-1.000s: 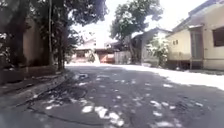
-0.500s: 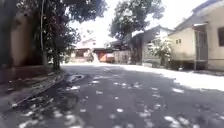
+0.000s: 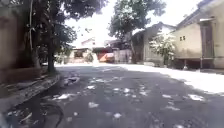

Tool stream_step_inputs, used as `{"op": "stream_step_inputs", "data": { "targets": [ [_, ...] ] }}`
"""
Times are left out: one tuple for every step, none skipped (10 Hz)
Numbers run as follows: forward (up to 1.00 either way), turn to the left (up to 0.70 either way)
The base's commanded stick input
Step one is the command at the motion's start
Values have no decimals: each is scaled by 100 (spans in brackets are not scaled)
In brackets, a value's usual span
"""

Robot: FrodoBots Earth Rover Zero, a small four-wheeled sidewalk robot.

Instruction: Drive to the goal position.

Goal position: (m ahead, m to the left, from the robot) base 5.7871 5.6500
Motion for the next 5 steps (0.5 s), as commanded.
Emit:
{"op": "stream_step_inputs", "data": {
  "targets": [
    [100, 12],
    [100, 6],
    [100, 4],
    [100, 13],
    [100, 11]
  ]
}}
